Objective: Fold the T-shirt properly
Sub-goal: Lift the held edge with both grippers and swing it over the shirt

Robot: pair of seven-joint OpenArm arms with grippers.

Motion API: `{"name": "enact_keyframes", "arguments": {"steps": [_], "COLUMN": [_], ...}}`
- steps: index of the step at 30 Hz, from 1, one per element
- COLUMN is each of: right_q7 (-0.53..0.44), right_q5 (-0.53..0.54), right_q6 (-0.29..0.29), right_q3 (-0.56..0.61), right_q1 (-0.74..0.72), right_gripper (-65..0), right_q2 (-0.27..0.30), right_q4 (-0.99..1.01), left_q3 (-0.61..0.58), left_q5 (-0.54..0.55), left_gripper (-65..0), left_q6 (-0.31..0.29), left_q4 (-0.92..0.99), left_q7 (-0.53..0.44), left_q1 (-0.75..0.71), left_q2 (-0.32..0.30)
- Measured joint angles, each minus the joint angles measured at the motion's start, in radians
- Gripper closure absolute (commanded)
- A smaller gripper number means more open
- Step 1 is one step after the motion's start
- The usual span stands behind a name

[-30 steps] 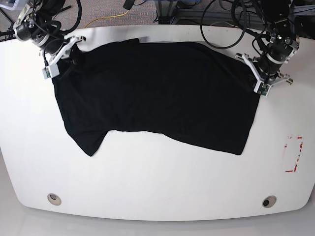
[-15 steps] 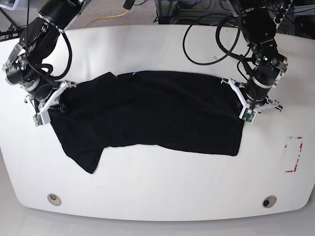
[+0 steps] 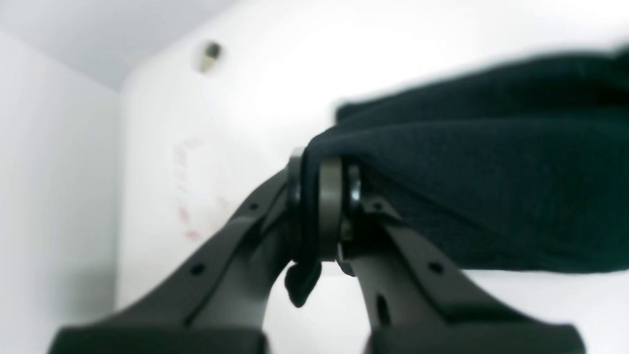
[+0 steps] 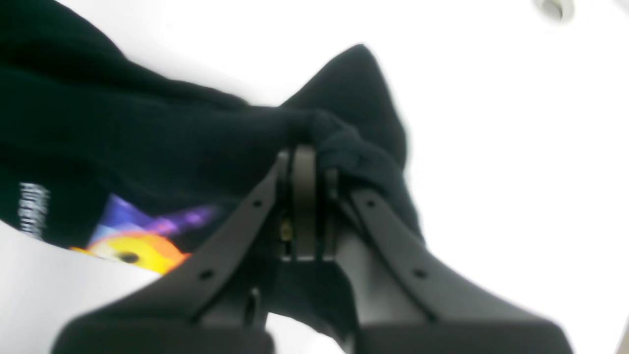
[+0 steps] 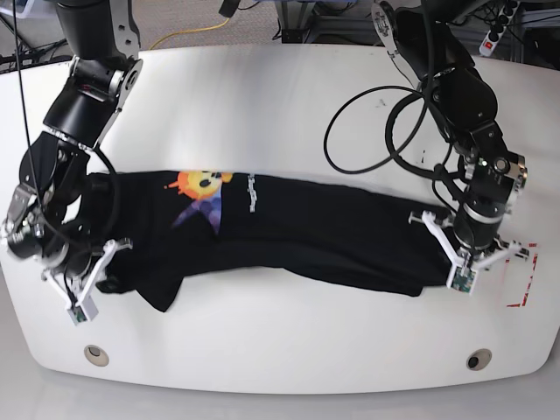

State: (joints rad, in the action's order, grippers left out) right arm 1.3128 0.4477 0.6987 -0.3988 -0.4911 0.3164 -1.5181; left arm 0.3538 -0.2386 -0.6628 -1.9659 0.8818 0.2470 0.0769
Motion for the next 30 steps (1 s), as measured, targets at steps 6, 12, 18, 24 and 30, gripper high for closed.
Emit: {"name": "enact_keyframes", "arguments": {"steps": [6,12,18,24,30], "right_q7": [0.003,-0.002,-0.002,-0.003,-0.003], "right_q5": [-0.031,-0.029,-0.045,-0.044,-0.041], "right_q6": [0.0,0.001,0.001,0.002,0.001], "right_q3": [0.09,0.194,0.279,0.349,0.379], "right_q1": [-0.196,-0.371,-0.517,-0.653,-0.779], "right_gripper": [0.0,0.0,0.0,0.0,0.0], "right_q2": [0.044,0.095,0.125,0.16,0.167], "right_q4": [0.127,0.171,0.17,0.166,0.163], "left_q3": [0.0,0.0,-0.006,-0.006,-0.043], "left_q5": [-0.001,-0.014,-0.021,-0.017,-0.014], "left_gripper": [0.0,0.0,0.0,0.0,-0.1], "left_q6": [0.019,0.021,0.022,0.023,0.022], "left_q4": [-0.002,-0.004,-0.005,-0.004,-0.004], "left_q7": [0.045,0.125,0.151,0.17,0.173], "left_q1": [0.122,0.257,0.392,0.518,0.619], "left_q2": [0.0,-0.021,-0.061,-0.094,-0.159]}}
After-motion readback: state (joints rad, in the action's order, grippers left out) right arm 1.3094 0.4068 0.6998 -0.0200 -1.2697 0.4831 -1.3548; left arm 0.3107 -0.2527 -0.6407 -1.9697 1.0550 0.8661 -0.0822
